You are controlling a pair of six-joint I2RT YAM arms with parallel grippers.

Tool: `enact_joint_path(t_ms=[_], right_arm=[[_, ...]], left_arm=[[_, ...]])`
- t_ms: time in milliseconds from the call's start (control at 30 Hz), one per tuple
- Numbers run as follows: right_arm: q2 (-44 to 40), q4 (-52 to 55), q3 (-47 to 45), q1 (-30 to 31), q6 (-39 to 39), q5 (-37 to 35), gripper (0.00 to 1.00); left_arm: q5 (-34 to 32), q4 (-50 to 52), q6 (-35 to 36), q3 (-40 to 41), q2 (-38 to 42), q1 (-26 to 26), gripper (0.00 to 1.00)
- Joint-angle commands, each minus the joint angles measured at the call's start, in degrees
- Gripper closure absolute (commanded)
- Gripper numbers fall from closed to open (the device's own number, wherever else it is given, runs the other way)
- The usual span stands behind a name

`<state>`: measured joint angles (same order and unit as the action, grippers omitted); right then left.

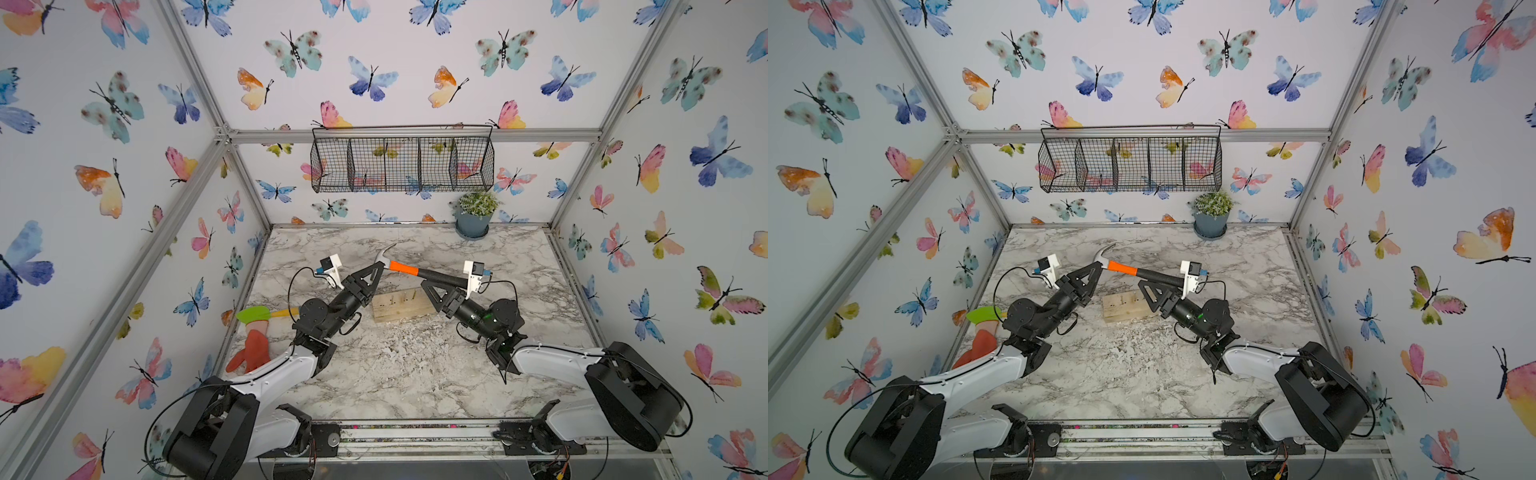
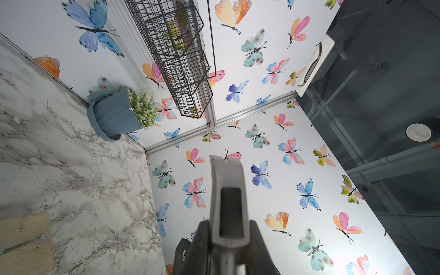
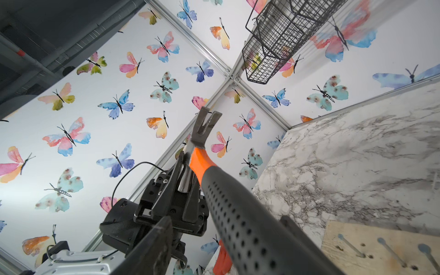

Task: Use a claw hammer to pull out a nail
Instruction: Pick up the hammer at the center of the board.

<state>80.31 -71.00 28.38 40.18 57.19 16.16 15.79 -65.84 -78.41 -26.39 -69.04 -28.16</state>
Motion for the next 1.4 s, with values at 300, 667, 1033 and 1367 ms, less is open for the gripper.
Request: enact_joint_path(t_ms=[300, 667, 1033, 1367], right_arm=[[0.44, -9.99, 0.86, -0.04, 1.54, -8.39, 0.28], [5.99, -22.02, 4.50, -0.08, 5.42, -7.06, 0.38], [3.58, -15.46, 5.37, -0.06, 3.32, -12.66, 0.95], [-6.62, 6.24, 7.09, -0.11, -7.99, -18.98, 0.97]], left_arm=[[-0.48, -12.08, -3.02, -3.01, -0.78, -3.73, 1.00], [-1.68, -17.06, -4.39, -2.46, -4.57, -7.64, 1.00], [-1.12, -19.54, -4.32, -1.86, -6.14, -9.45, 1.00], [-5.02, -13.11, -3.47, 3.12, -1.73, -7.99, 0.09]])
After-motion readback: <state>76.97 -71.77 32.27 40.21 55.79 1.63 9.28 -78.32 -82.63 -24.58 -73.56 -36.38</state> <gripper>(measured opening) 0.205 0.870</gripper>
